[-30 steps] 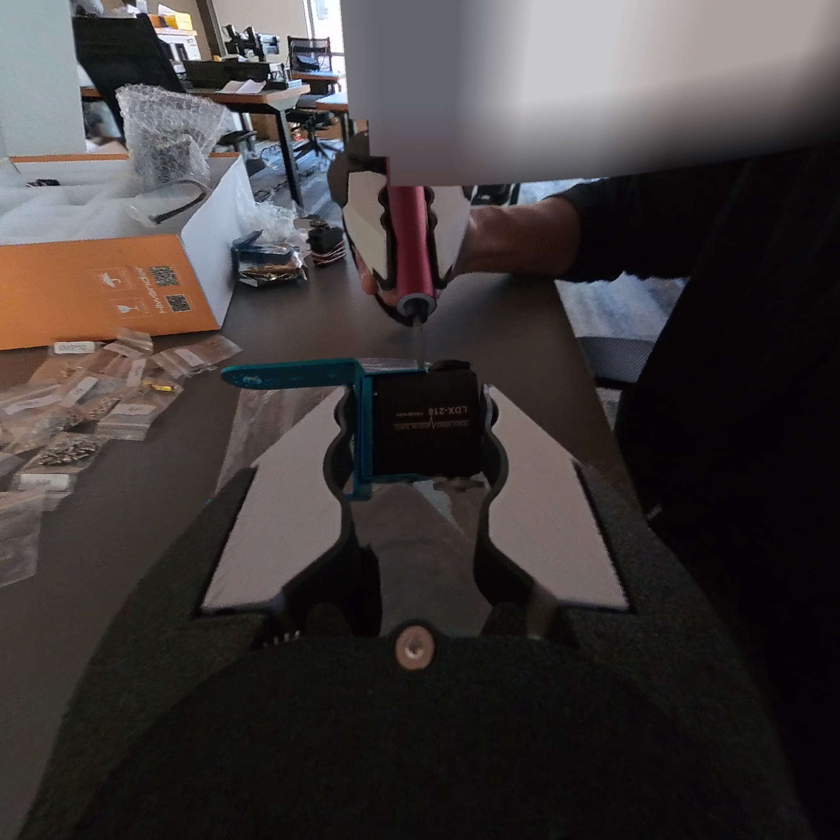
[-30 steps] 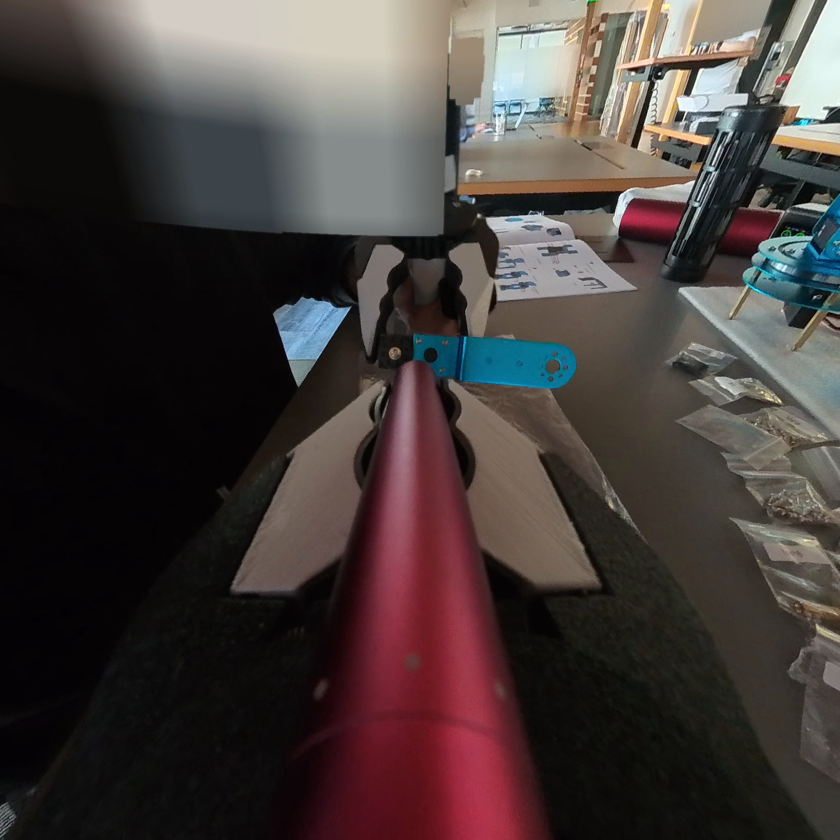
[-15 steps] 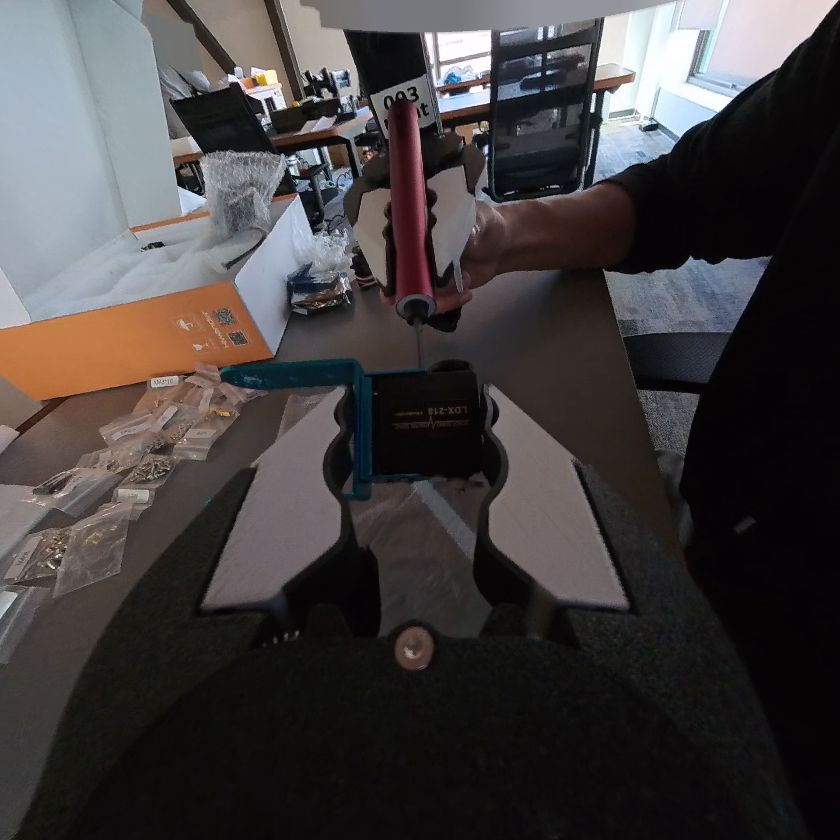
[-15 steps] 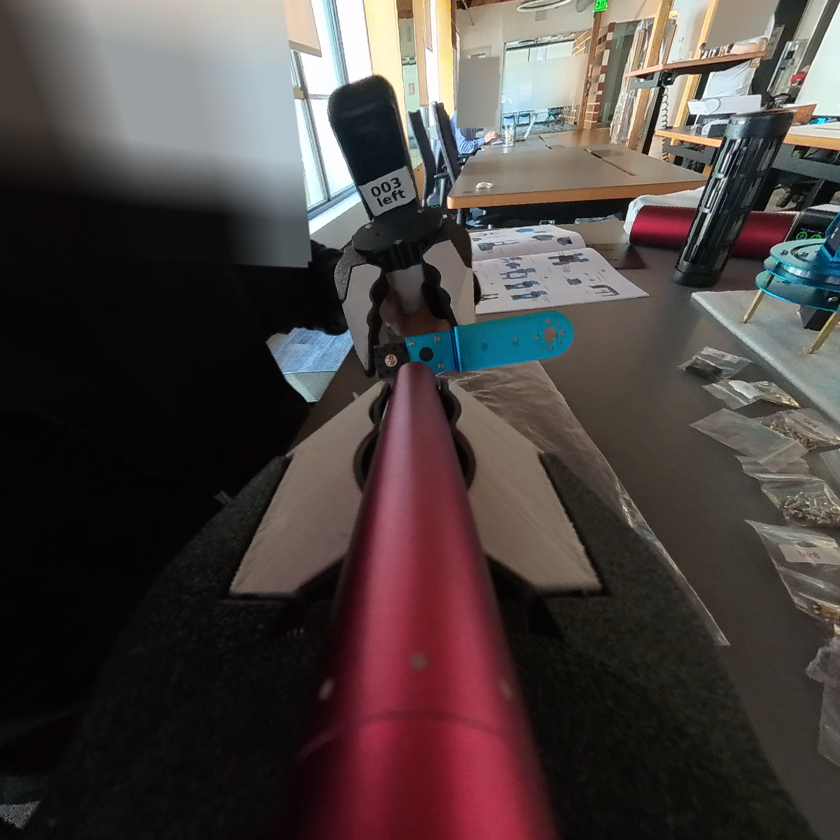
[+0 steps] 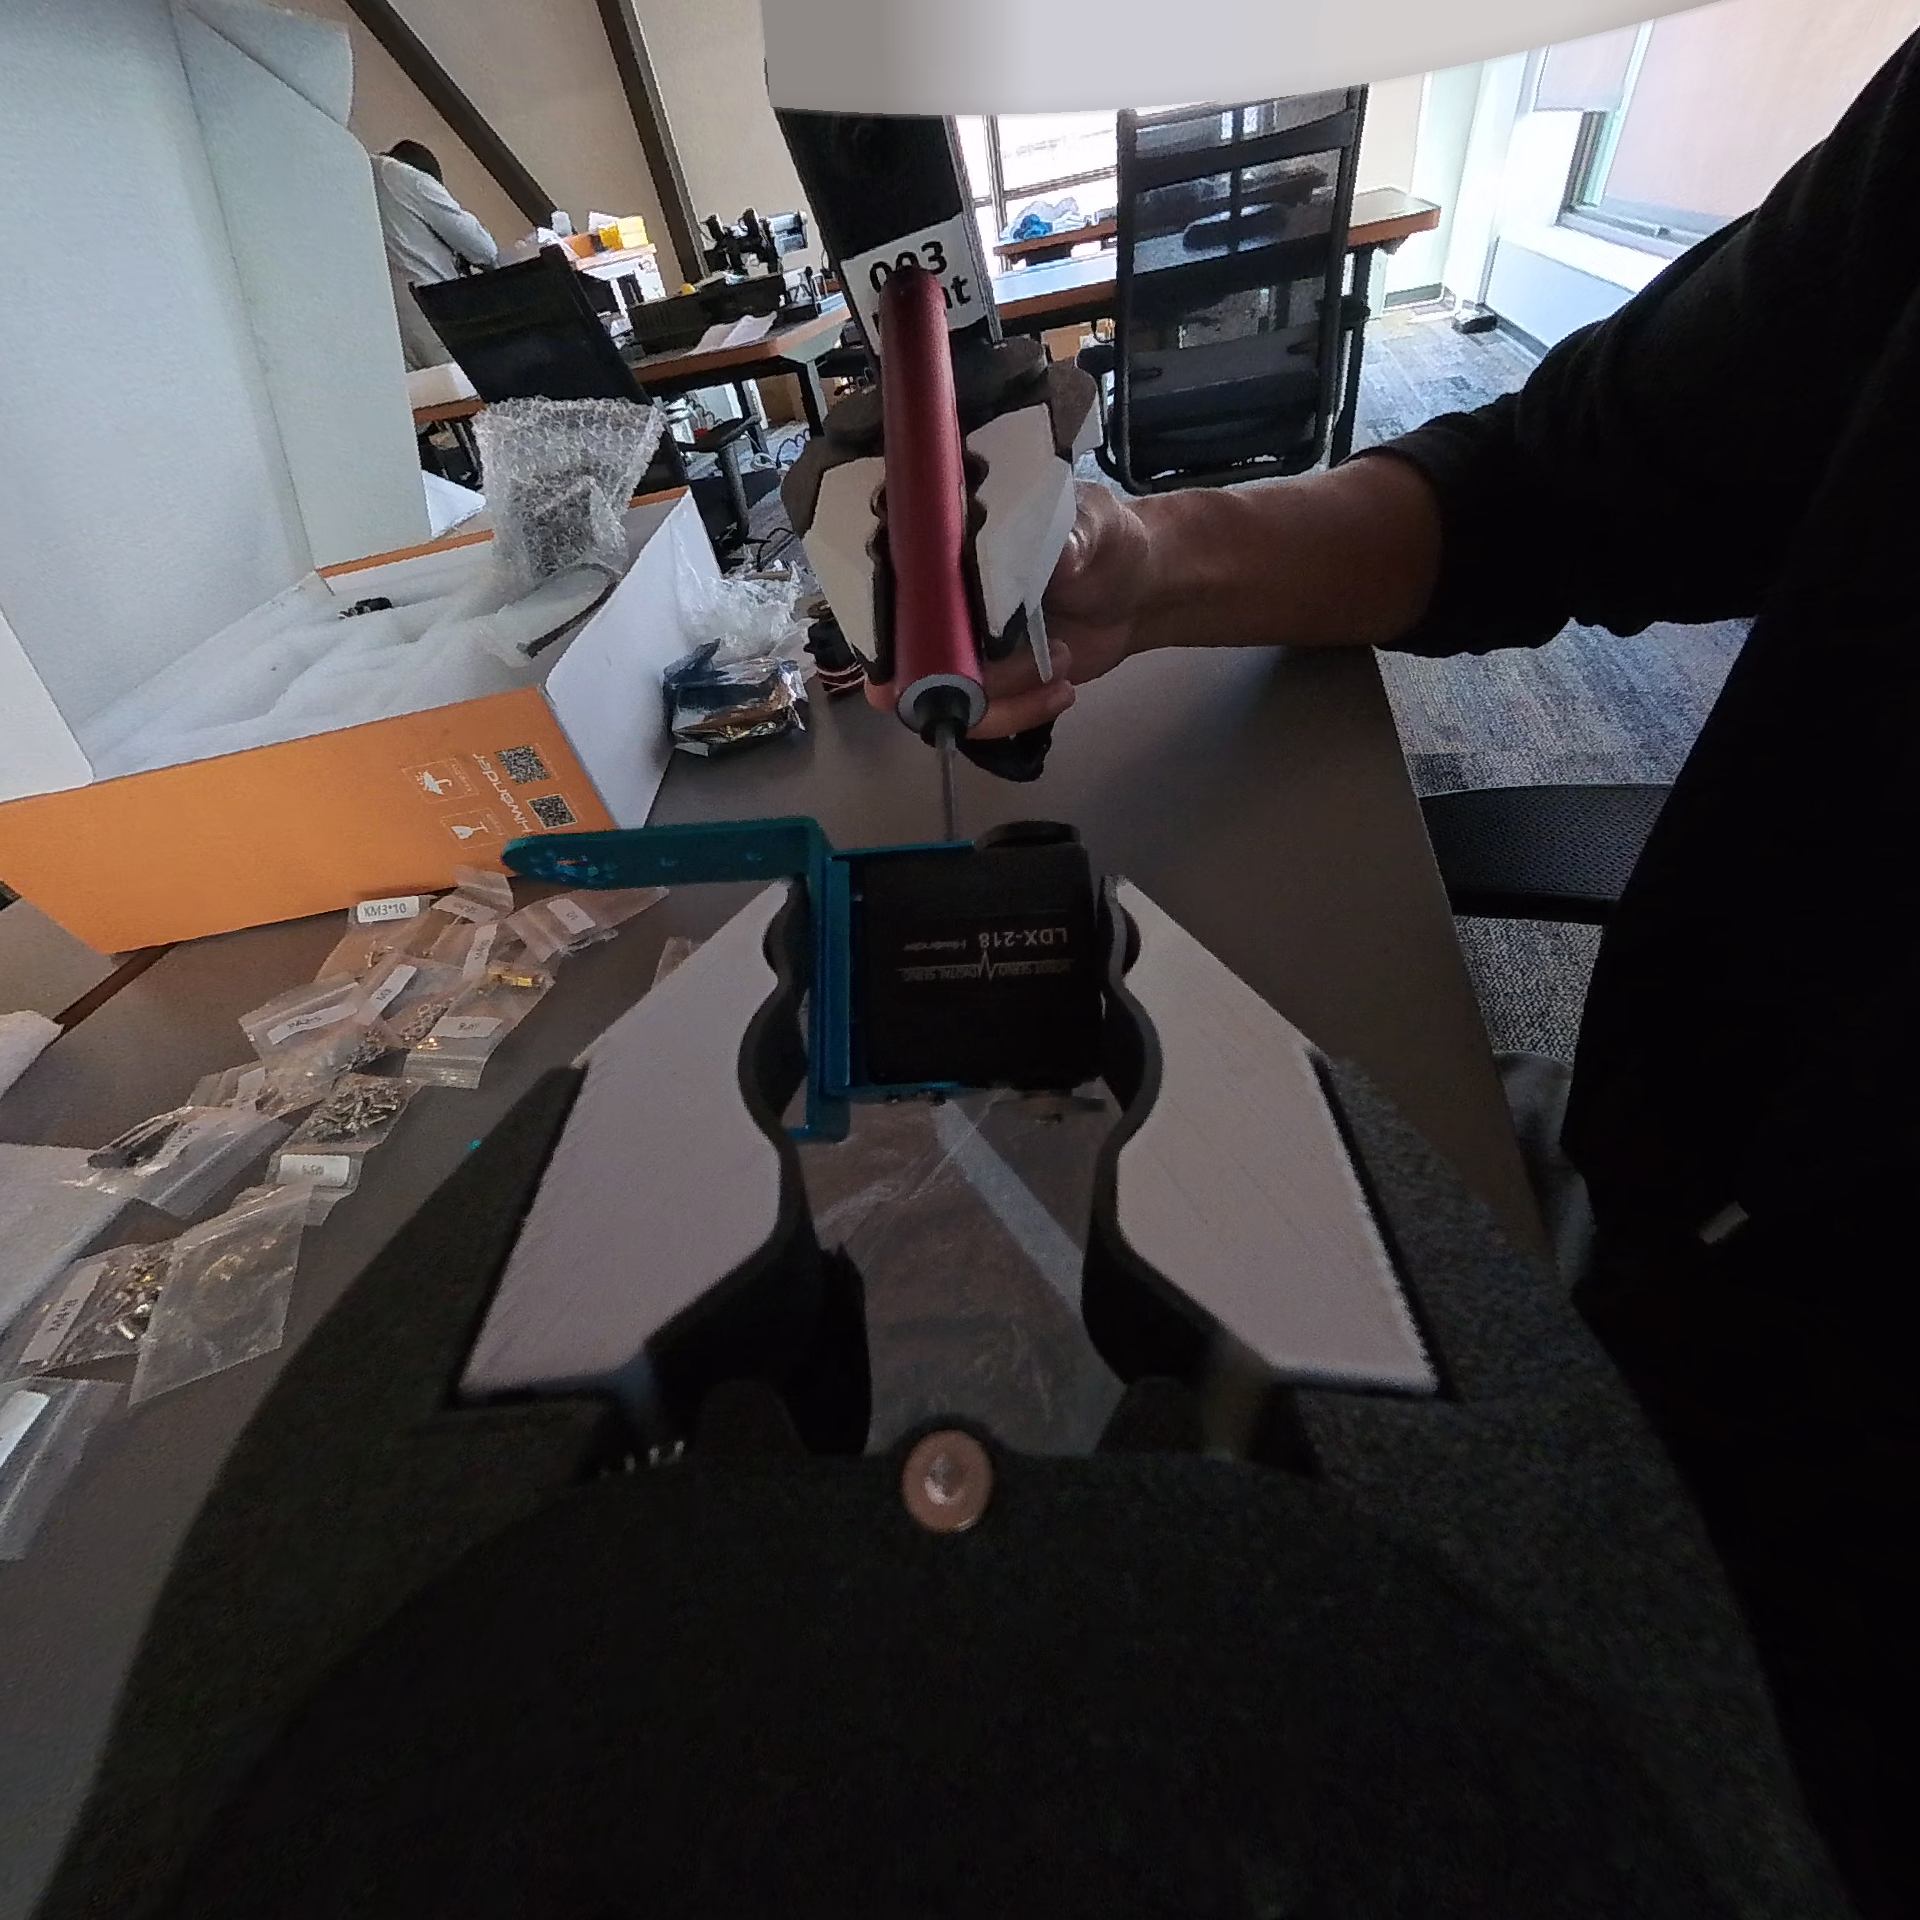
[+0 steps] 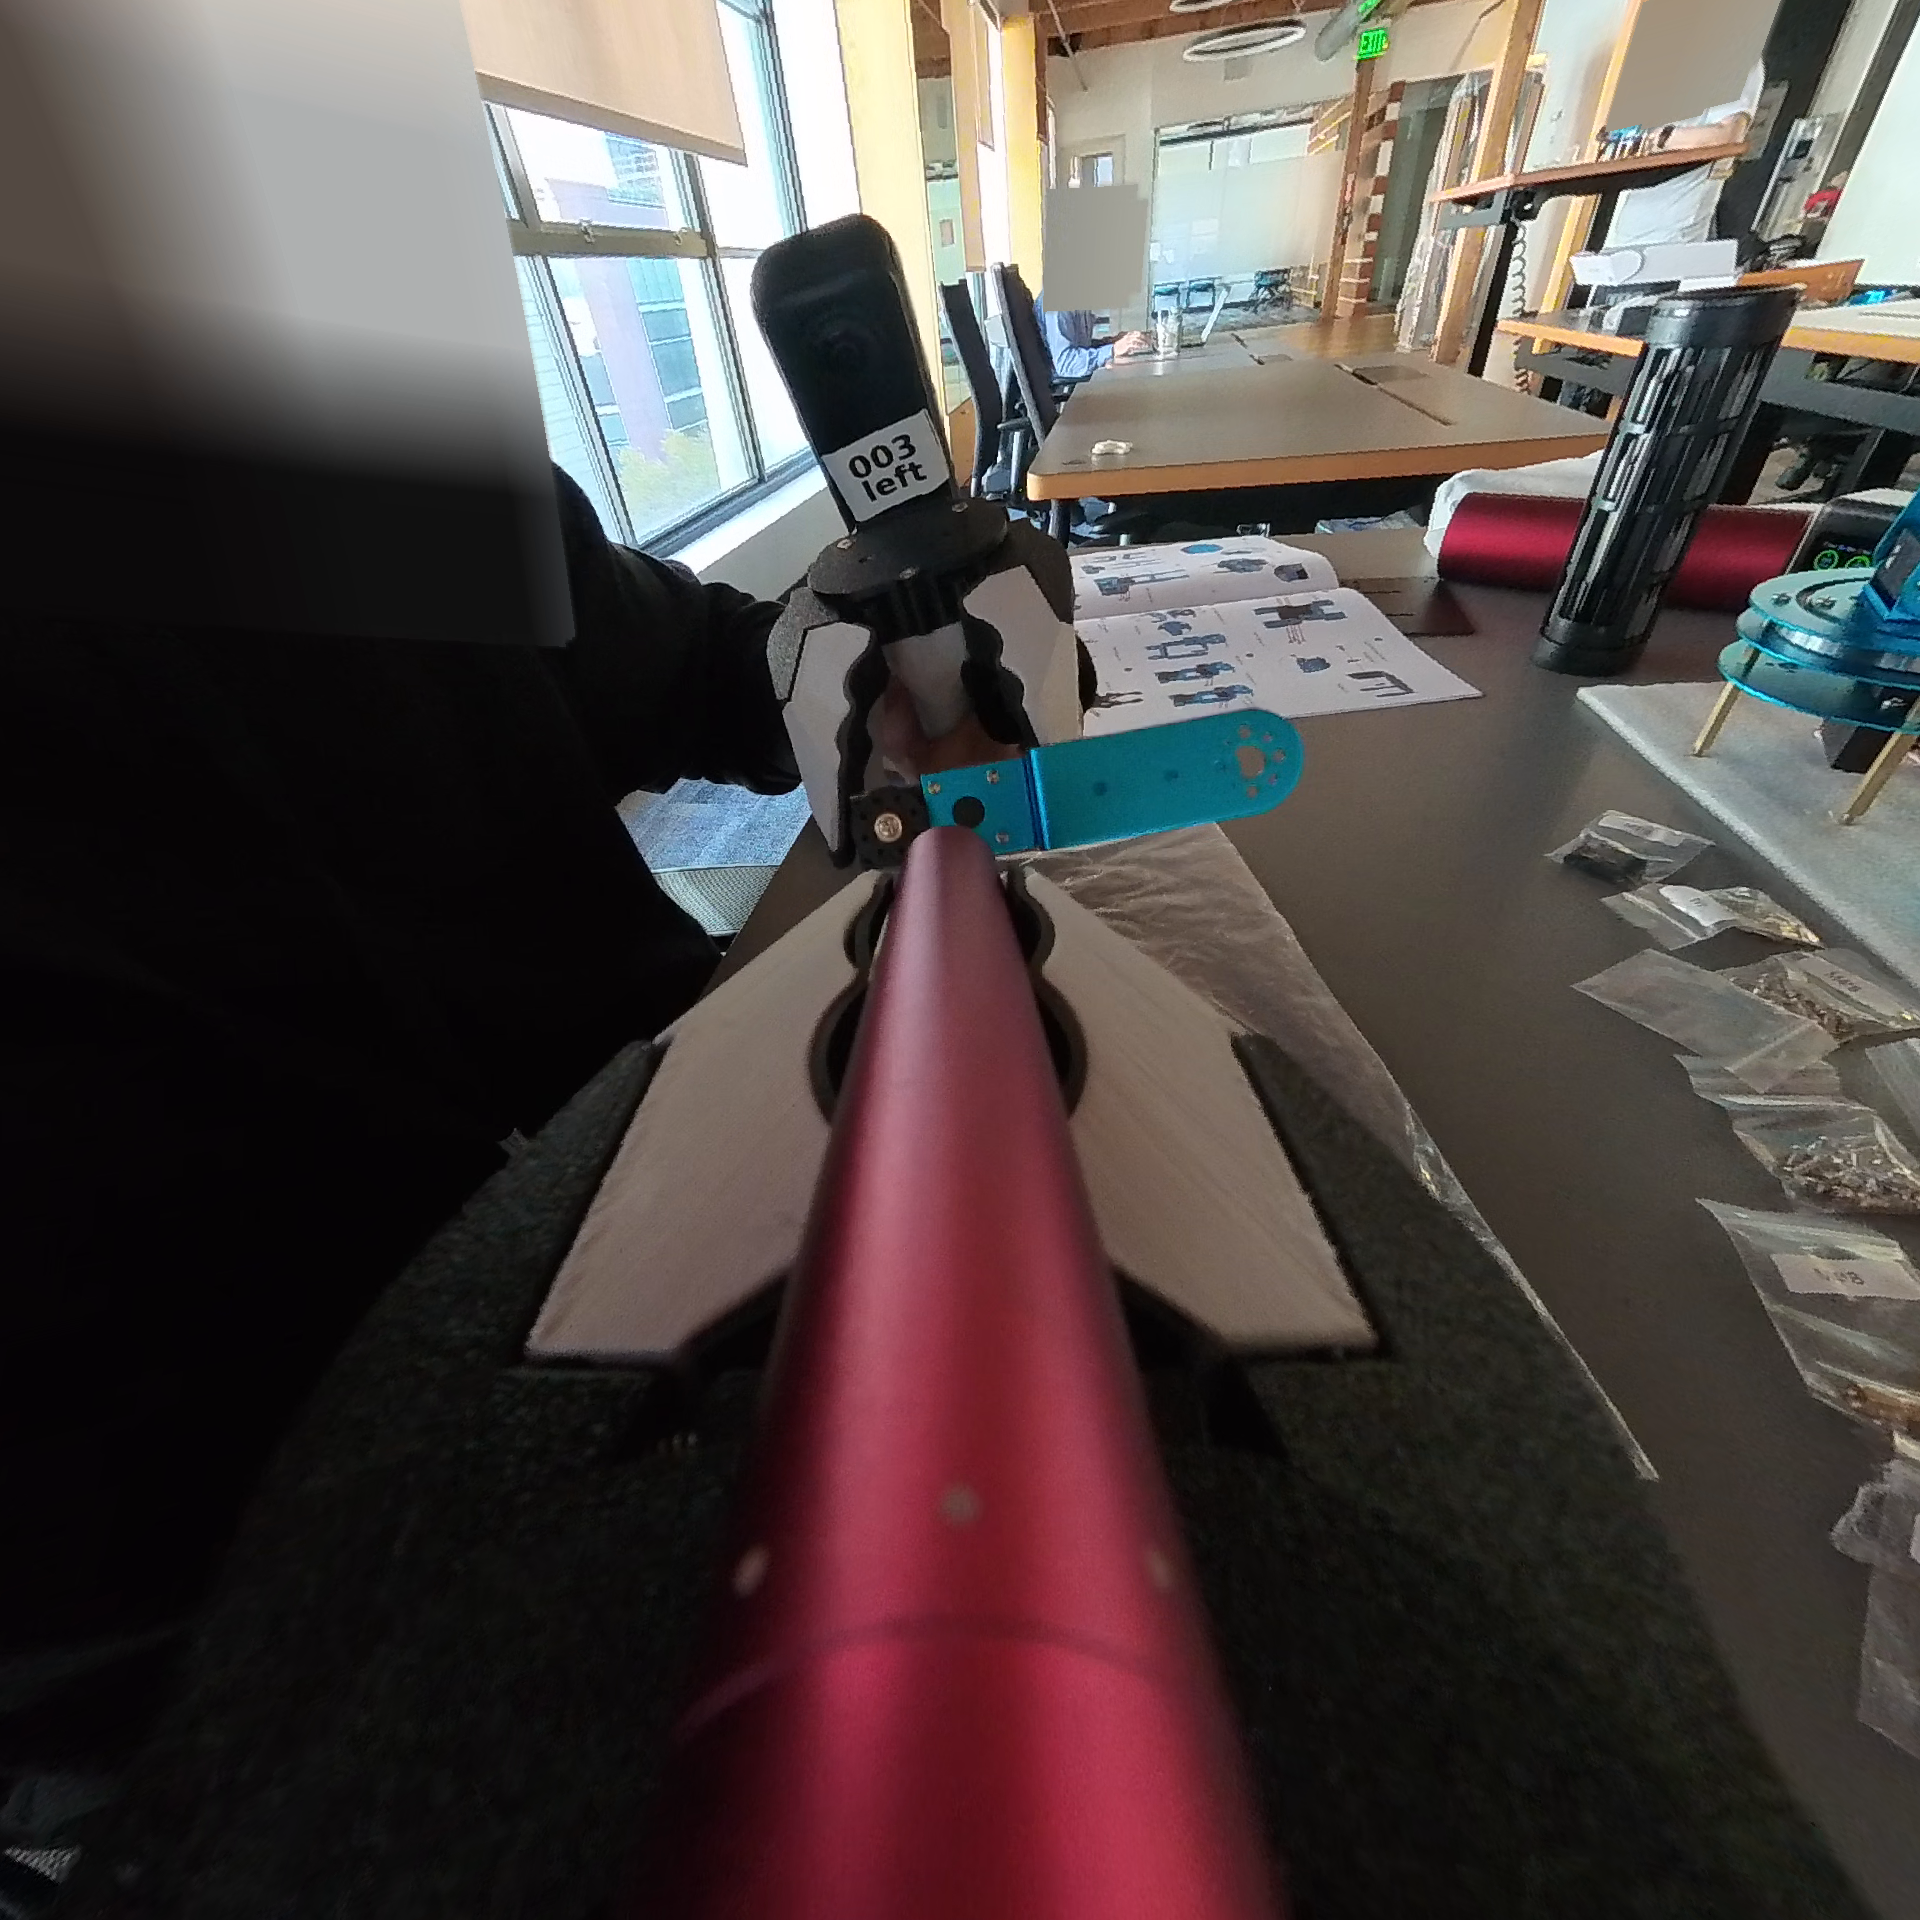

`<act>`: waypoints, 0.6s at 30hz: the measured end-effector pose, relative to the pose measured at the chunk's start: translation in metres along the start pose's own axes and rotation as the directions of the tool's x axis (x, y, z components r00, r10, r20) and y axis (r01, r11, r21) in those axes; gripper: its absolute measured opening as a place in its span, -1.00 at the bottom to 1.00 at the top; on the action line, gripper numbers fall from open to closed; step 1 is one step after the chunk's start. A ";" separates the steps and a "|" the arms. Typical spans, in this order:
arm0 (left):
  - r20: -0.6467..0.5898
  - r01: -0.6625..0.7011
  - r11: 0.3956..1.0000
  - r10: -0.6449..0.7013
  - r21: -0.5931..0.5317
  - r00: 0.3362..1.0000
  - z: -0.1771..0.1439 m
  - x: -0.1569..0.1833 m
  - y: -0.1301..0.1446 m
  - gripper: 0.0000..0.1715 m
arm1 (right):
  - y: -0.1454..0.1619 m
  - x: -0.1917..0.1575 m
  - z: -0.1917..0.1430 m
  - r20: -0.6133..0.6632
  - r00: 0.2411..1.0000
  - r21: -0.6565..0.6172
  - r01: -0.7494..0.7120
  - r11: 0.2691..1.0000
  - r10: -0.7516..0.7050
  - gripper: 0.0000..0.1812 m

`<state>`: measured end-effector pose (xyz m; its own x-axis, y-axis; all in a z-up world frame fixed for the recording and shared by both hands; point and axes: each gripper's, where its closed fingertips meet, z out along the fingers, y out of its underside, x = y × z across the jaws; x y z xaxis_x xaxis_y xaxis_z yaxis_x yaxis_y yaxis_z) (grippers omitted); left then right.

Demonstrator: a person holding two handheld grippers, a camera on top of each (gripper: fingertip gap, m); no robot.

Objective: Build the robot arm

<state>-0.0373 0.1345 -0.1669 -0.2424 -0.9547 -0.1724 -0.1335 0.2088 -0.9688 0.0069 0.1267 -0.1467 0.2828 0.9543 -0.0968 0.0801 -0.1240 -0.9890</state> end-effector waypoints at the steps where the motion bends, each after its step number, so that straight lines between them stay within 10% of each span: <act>1: 0.001 0.001 1.000 -0.001 0.000 1.000 0.000 0.000 0.000 -0.37 | 0.000 0.000 0.000 0.000 1.000 0.001 0.000 1.000 0.000 -0.76; 18: 0.012 -0.006 1.000 0.006 0.012 1.000 -0.002 -0.001 -0.002 -0.37 | 0.000 -0.001 0.001 0.002 1.000 0.003 0.004 1.000 -0.004 -0.76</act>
<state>-0.0385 0.1356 -0.1646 -0.2315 -0.9559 -0.1806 -0.1207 0.2124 -0.9697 0.0058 0.1262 -0.1466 0.2809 0.9552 -0.0934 0.0778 -0.1196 -0.9898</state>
